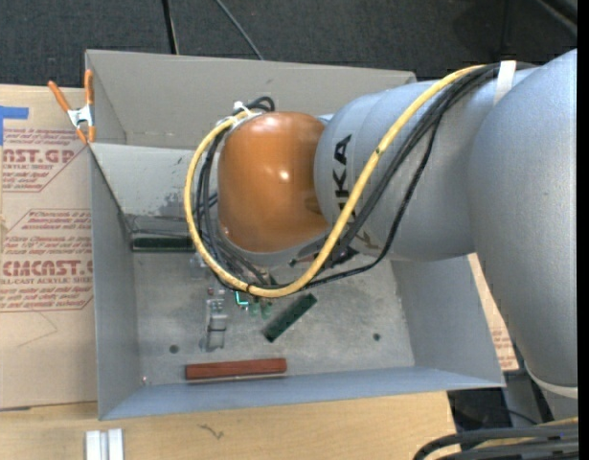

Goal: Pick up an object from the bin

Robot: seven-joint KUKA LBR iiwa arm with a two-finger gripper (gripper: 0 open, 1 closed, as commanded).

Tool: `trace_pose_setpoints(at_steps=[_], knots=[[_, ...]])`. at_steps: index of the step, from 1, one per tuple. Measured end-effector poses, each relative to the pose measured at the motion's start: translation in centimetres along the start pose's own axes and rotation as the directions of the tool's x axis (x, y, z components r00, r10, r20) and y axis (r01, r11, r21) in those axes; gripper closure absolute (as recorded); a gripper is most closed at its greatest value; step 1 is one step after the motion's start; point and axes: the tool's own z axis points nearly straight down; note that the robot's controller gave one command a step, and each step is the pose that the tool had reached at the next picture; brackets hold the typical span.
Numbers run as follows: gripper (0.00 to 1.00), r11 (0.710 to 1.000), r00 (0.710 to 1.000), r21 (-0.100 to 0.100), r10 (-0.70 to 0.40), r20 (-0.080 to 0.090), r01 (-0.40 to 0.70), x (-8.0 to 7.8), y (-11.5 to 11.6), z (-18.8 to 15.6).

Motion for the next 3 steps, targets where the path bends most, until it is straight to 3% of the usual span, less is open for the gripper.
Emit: trace_pose_setpoints(at_steps=[1,2,3], knots=[[0.00,0.991,0.991,-0.001,-0.131,0.017,0.131,1.9,-4.4,11.5],[0.00,0.972,0.972,0.001,-0.234,0.009,0.234,2.1,-4.0,8.3],[0.00,0.932,0.932,0.005,-0.361,0.005,0.361,1.0,-13.0,8.4]])
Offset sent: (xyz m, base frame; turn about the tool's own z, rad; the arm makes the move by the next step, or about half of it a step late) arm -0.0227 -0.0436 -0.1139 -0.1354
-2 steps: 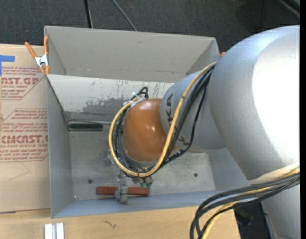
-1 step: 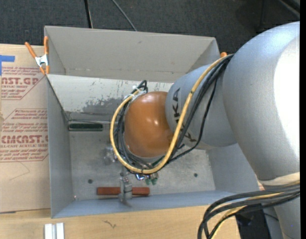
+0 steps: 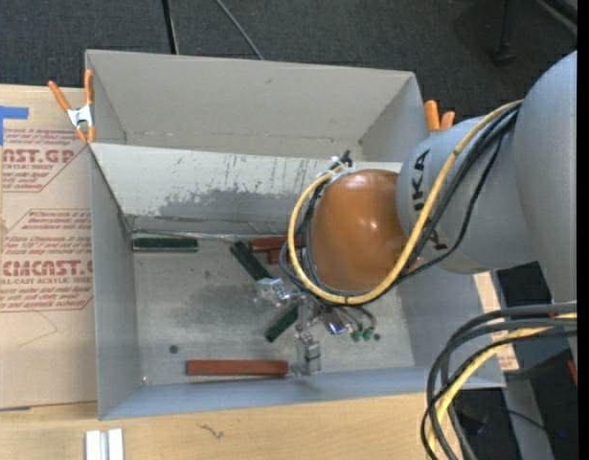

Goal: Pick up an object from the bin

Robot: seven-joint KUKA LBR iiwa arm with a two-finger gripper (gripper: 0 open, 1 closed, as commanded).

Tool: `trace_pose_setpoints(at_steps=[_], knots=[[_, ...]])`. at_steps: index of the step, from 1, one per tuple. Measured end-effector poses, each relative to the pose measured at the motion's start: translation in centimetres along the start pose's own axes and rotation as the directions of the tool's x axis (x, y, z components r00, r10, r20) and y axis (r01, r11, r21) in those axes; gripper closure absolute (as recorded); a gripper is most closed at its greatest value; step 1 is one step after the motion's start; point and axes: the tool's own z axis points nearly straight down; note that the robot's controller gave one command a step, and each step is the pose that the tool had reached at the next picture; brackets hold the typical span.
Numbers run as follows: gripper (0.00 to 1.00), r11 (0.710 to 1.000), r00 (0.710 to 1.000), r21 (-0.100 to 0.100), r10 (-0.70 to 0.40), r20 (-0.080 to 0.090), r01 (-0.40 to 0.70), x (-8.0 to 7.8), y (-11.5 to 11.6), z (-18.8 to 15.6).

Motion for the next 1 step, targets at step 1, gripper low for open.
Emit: trace_pose_setpoints(at_steps=[1], knots=[[0.00,0.999,0.999,-0.004,0.034,0.000,-0.034,-0.92,-1.76,3.16]])
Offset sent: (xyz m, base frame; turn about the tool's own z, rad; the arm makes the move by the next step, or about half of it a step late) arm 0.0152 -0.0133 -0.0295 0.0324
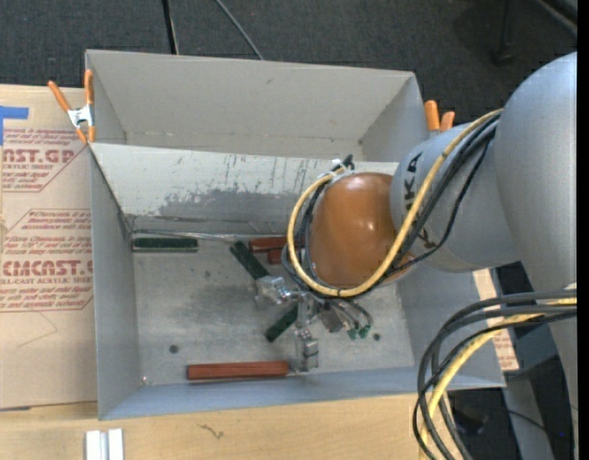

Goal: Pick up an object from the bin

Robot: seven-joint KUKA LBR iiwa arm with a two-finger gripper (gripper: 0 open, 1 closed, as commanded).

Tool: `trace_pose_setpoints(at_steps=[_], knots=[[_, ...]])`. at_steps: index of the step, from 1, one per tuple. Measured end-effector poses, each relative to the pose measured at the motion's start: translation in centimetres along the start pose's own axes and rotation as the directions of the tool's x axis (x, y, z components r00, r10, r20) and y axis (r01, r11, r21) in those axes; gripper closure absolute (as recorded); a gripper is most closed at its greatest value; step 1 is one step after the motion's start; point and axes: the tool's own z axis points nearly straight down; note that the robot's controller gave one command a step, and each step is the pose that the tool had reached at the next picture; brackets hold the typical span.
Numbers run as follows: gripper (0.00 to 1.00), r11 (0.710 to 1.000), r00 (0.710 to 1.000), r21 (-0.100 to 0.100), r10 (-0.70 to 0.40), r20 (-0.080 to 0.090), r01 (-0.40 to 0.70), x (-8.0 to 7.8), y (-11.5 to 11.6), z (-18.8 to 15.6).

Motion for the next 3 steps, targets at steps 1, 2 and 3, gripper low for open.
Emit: trace_pose_setpoints(at_steps=[1,2,3], knots=[[0.00,1.000,1.000,-0.001,0.001,0.002,-0.001,0.0,0.1,0.0],[1.00,1.000,1.000,-0.001,0.001,0.003,-0.001,-0.1,0.1,-0.1],[1.00,1.000,1.000,0.003,0.001,0.010,-0.001,-0.3,0.1,-7.8]])
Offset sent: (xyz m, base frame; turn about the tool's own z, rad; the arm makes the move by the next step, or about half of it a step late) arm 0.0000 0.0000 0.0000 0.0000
